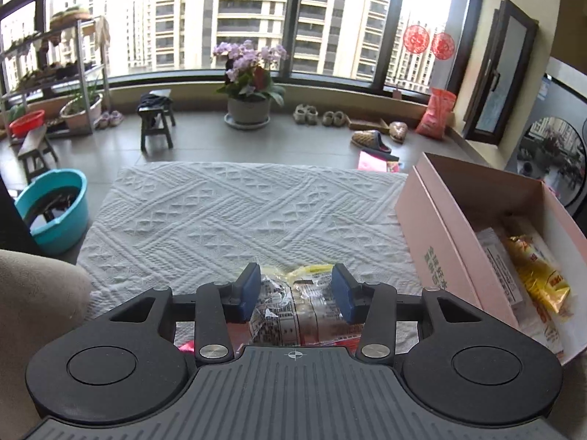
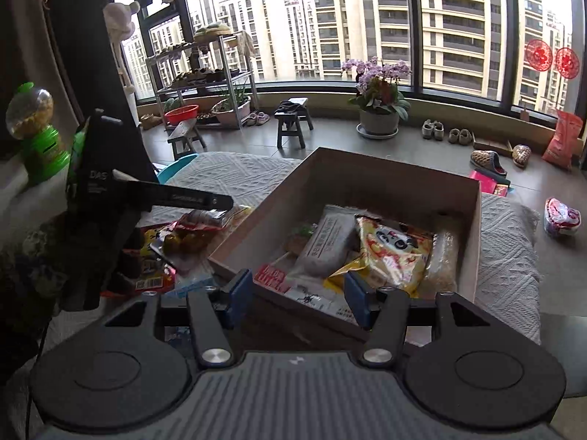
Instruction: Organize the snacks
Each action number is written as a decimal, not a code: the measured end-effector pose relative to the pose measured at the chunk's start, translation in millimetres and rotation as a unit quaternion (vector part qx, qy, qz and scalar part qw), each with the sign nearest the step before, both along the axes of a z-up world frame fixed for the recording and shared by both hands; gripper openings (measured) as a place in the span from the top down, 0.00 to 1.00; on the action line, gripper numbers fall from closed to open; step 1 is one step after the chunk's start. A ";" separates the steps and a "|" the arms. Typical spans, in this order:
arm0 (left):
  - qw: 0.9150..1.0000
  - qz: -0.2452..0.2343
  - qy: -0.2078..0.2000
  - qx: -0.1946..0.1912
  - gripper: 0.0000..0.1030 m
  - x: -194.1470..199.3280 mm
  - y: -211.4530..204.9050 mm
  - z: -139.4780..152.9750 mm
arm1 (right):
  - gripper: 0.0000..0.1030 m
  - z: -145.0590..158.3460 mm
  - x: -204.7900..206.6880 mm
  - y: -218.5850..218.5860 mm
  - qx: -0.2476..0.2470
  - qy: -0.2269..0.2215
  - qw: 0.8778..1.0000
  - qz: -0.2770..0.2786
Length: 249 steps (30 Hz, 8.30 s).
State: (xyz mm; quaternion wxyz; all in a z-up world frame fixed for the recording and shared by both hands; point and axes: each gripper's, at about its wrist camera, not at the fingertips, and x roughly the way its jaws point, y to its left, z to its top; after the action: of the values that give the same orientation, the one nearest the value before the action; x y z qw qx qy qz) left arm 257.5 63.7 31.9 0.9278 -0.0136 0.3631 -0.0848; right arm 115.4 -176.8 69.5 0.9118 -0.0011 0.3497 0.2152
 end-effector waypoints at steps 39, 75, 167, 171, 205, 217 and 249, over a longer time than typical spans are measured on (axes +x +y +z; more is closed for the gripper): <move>0.977 -0.164 0.015 -0.133 0.63 -185.8 -11.4 5.4 | 0.35 -37.0 -72.4 8.0 -0.050 -0.042 0.997 0.045; 0.990 -0.138 0.024 -0.016 0.51 -228.1 -35.4 -3.4 | 0.30 -77.9 -110.8 11.2 -0.059 -0.024 0.996 -0.062; 0.997 -0.076 0.005 0.023 0.46 -245.3 -16.0 -12.0 | 0.41 -59.5 -34.7 32.5 -0.090 0.050 0.991 -0.086; 0.996 -0.080 0.011 0.036 0.45 -243.6 -20.1 -11.1 | 0.43 -46.6 -61.3 33.8 -0.082 0.038 0.995 -0.043; 0.981 -0.153 -0.116 0.026 0.89 -219.0 -45.2 66.5 | 0.43 7.6 -123.8 -68.9 -0.050 -0.063 0.991 -0.103; 0.983 -0.165 -0.016 0.075 0.84 -259.8 -32.7 18.2 | 0.42 -50.6 -93.0 -13.0 -0.042 0.004 0.999 -0.032; 0.988 -0.146 -0.007 0.059 0.36 -236.7 -36.1 -13.9 | 0.39 -63.1 -69.3 17.8 -0.091 0.030 0.995 -0.003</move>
State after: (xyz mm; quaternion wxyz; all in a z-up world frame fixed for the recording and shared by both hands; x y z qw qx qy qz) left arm 20.9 27.6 17.9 0.9071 0.0944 0.3594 -0.1976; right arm 46.1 -159.0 6.4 0.8975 -0.0762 0.3952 0.1801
